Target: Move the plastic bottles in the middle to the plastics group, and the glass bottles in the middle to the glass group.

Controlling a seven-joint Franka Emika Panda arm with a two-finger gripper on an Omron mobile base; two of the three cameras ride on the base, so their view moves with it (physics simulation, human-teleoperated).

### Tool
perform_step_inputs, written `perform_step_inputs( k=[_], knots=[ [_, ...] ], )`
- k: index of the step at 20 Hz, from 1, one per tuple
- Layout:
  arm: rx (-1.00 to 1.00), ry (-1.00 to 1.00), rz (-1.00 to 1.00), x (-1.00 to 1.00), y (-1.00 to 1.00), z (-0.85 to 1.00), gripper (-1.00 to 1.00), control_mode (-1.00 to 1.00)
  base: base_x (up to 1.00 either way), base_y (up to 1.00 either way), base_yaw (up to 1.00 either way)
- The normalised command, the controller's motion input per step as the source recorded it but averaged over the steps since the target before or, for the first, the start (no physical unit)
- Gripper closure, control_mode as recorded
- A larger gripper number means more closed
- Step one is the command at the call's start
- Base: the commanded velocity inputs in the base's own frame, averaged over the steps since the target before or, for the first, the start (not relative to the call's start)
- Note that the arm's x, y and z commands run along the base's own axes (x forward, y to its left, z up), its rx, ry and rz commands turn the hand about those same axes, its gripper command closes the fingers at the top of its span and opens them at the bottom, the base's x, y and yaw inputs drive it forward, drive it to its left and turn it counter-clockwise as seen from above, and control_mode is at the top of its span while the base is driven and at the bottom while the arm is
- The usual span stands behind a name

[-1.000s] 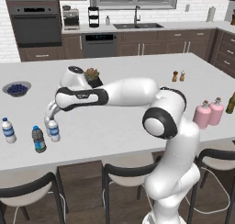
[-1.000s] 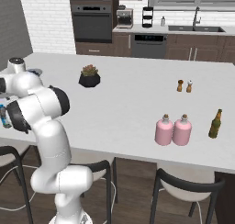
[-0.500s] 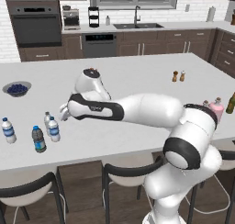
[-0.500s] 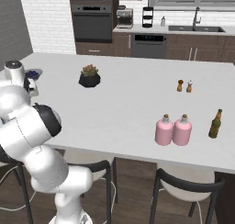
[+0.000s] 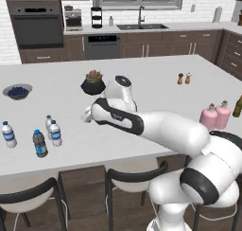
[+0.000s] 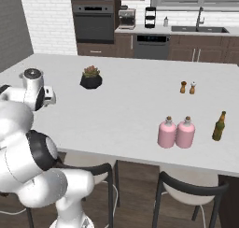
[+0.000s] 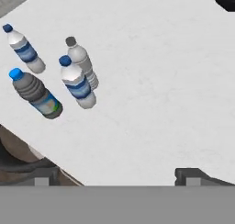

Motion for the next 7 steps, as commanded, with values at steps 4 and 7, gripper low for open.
perform_step_inputs(
  k=[4, 7],
  knots=[
    [0.14, 0.0, -0.19, 0.0, -0.95, 0.0, -1.0, -1.0, 0.0, 0.0, 0.0],
    [0.15, 0.0, -0.19, 0.0, -0.91, 0.0, -1.0, -1.0, 0.0, 0.0, 0.0]
  ],
)
